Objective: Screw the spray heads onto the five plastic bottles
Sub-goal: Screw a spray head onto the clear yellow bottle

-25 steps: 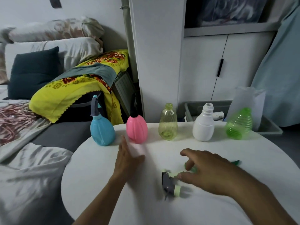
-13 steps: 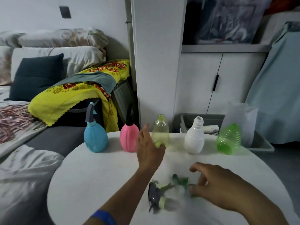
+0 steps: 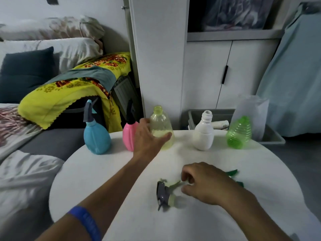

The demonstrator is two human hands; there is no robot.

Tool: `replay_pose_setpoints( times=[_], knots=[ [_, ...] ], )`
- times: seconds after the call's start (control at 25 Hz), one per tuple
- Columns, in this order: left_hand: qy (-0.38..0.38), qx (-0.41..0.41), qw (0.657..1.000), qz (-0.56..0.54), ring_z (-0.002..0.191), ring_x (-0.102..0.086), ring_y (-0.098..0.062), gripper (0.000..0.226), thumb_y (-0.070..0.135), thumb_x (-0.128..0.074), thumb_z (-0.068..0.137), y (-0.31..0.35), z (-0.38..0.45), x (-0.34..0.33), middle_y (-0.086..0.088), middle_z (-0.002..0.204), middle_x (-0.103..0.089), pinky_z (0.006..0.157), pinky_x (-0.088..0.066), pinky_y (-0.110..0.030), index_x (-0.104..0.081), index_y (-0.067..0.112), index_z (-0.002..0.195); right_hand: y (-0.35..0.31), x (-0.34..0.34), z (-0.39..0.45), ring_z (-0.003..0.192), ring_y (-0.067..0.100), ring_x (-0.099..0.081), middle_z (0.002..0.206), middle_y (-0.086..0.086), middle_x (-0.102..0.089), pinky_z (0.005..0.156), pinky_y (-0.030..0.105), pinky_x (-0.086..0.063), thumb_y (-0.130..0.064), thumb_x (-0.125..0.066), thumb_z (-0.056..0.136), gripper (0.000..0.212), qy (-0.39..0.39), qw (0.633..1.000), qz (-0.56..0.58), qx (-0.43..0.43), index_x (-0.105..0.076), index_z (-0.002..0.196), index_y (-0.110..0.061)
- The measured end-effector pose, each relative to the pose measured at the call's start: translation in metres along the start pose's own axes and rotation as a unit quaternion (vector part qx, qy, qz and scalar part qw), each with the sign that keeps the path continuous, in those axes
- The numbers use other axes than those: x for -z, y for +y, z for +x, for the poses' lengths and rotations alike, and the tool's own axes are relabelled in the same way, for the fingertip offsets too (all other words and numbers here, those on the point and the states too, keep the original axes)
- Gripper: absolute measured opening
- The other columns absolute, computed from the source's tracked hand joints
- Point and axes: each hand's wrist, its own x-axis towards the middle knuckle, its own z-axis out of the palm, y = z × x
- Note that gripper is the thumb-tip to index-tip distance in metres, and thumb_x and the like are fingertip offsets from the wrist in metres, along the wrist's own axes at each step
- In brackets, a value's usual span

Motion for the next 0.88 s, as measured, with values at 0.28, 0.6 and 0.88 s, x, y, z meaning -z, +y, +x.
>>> replay_pose_setpoints(
  times=[0.28, 0.6, 0.88],
  knots=[
    [-0.074, 0.005, 0.996, -0.039, 0.095, -0.059, -0.008, 0.081, 0.058, -0.082, 0.054, 0.023, -0.064, 0.114, 0.011, 0.109, -0.058, 0.060, -0.052, -0.022, -0.041, 0.033, 0.118, -0.033, -0.063, 0.015, 0.111, 0.026, -0.050, 0.098, 0.006, -0.052, 0.070, 0.030, -0.022, -0.035, -0.057, 0.091, 0.030, 0.014, 0.983, -0.181, -0.001, -0.064, 0.115, -0.020],
    [-0.069, -0.027, 0.990, 0.121, 0.090, -0.052, -0.016, 0.070, 0.059, -0.083, 0.058, -0.014, -0.070, 0.151, 0.008, 0.099, -0.054, 0.070, -0.042, -0.030, -0.050, 0.033, 0.114, -0.031, 0.012, 0.005, 0.071, 0.003, -0.066, 0.077, -0.016, -0.076, 0.066, 0.021, -0.051, -0.031, -0.080, 0.077, 0.007, 0.326, 0.843, 0.426, 0.028, -0.079, 0.081, -0.036],
    [-0.064, -0.162, 0.953, 0.249, 0.084, -0.056, -0.018, 0.072, 0.059, -0.077, 0.051, -0.020, -0.077, 0.141, 0.014, 0.093, -0.060, 0.072, -0.044, -0.036, -0.049, 0.029, 0.110, -0.006, 0.044, 0.001, 0.096, 0.006, -0.067, 0.094, -0.020, -0.074, 0.085, 0.032, -0.046, -0.038, -0.062, 0.091, 0.011, 0.405, 0.574, 0.711, -0.005, -0.071, 0.088, -0.034]
  ],
)
